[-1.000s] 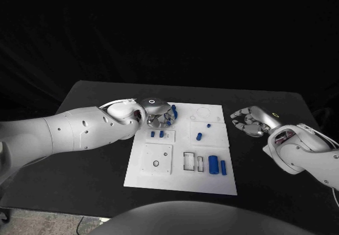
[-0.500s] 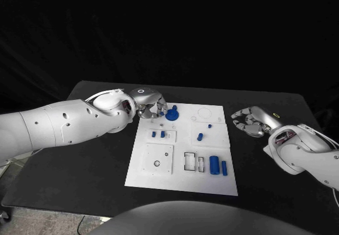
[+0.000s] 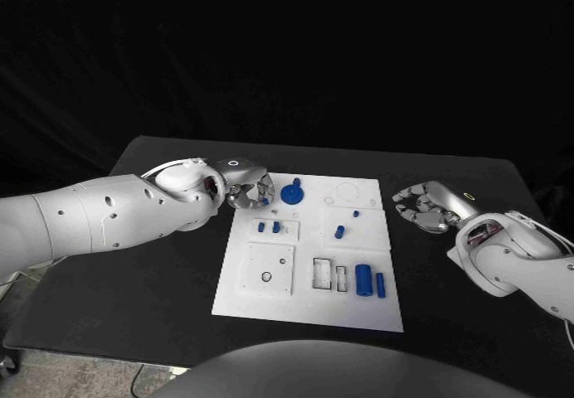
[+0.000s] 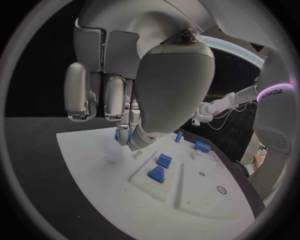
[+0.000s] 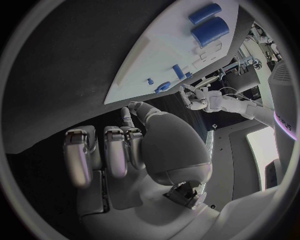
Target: Assemble the parts on the task board
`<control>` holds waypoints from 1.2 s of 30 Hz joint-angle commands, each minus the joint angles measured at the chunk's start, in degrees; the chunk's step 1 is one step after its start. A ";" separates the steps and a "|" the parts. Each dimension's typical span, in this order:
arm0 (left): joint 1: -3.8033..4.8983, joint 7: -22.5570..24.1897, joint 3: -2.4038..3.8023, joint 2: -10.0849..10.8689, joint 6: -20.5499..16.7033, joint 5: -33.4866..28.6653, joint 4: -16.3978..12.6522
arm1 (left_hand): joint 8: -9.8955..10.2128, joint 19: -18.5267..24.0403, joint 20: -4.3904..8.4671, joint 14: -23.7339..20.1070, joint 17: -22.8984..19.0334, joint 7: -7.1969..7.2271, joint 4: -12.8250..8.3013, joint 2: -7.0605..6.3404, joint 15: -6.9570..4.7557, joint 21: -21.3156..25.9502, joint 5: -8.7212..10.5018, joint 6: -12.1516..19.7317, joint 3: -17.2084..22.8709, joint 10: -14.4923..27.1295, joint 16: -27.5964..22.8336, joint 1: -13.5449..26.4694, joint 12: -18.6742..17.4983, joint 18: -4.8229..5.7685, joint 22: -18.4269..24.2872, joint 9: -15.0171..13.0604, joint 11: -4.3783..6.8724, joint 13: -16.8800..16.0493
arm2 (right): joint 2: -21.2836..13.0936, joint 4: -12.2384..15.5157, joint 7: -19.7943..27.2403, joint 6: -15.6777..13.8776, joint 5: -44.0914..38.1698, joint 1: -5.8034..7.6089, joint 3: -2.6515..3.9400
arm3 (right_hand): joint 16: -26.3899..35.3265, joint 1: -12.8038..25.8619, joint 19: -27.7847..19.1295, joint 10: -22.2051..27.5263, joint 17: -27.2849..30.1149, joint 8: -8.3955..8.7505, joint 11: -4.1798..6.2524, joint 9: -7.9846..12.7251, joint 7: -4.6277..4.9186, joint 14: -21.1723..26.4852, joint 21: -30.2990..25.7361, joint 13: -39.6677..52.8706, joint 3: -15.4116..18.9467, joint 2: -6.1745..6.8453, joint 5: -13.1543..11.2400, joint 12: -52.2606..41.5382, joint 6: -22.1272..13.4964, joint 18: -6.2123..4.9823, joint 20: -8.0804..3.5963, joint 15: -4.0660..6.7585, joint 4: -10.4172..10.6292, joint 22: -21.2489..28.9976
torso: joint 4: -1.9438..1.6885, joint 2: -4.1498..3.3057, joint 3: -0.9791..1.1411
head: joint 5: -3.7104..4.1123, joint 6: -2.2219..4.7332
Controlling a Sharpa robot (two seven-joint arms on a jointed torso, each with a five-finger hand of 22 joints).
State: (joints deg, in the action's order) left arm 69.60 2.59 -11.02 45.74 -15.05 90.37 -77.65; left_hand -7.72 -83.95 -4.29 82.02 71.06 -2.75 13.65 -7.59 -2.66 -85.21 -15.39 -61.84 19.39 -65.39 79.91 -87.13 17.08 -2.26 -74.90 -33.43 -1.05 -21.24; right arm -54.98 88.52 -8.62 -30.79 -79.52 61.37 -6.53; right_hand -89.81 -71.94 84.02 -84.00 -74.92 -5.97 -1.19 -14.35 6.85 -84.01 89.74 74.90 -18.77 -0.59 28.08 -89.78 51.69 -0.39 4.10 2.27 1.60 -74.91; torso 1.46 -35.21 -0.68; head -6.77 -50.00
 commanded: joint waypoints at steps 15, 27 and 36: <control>-0.77 -0.55 -0.17 -0.94 0.77 -0.36 0.49 | 0.07 -1.76 0.22 -0.43 -0.38 -1.14 0.09 -0.26 -0.05 0.48 0.34 -1.09 -0.18 0.54 -0.32 0.41 -0.37 0.82 -13.19 -0.06 0.07 0.05 | -0.09 0.05 -0.24 0.95 -0.21 -0.08 0.00 | -0.19 -0.27 5.98 -6.00 -15.08 -0.05 -0.46 0.06 0.08 -5.99 0.26 15.10 -0.36 0.18 0.38 -0.22 -0.02 0.39 0.45 -0.48 -0.14 -15.09 | 0.16 0.05 0.04 | 0.06 0.00; -0.92 -0.25 -0.17 -1.69 1.44 -0.36 0.52 | 0.18 -1.60 0.23 -0.55 -0.60 -1.16 0.13 -0.23 -0.06 0.67 0.36 -0.98 -0.24 0.46 -0.44 0.46 -0.27 0.77 -13.12 0.02 0.05 -0.05 | 0.02 -0.09 -0.35 1.00 -0.21 -0.08 0.00 | -0.19 -0.27 5.98 -6.00 -15.08 -0.04 -0.46 0.08 0.08 -5.99 0.26 15.10 -0.38 0.19 0.38 -0.22 -0.04 0.39 0.45 -0.48 -0.15 -15.09 | 0.18 0.10 0.07 | 0.16 0.00; -1.00 -0.45 -0.17 -2.01 2.36 -0.37 0.60 | 0.45 -1.46 0.25 -0.71 -0.88 -1.18 0.25 -0.20 -0.06 0.84 0.40 -0.66 -0.35 0.50 -0.61 0.62 -0.22 0.73 -13.06 0.22 0.00 -0.18 | 0.04 -0.15 -0.40 1.11 -0.21 -0.09 0.00 | -0.19 -0.27 5.98 -6.00 -15.08 -0.03 -0.46 0.08 0.09 -5.99 0.26 15.10 -0.39 0.19 0.38 -0.22 -0.05 0.39 0.45 -0.48 -0.16 -15.09 | 0.13 0.06 0.06 | 0.39 0.00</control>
State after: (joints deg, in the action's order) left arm 68.60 2.10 -11.21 43.91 -13.91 90.23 -76.97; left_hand -7.44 -83.95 -4.29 81.62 70.24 -3.07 13.80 -7.88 -2.65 -84.75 -15.24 -62.15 19.23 -65.18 79.64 -86.84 17.08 -2.26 -74.93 -33.29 -0.84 -21.37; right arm -54.97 88.39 -8.83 -30.42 -79.45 61.32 -6.54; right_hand -89.81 -71.94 84.02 -84.00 -74.92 -5.97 -1.19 -14.36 6.85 -84.01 89.74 74.93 -18.93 -0.59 28.08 -89.78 51.69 -0.38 4.10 2.27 1.43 -74.95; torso 1.62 -35.11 -0.62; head -6.42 -50.00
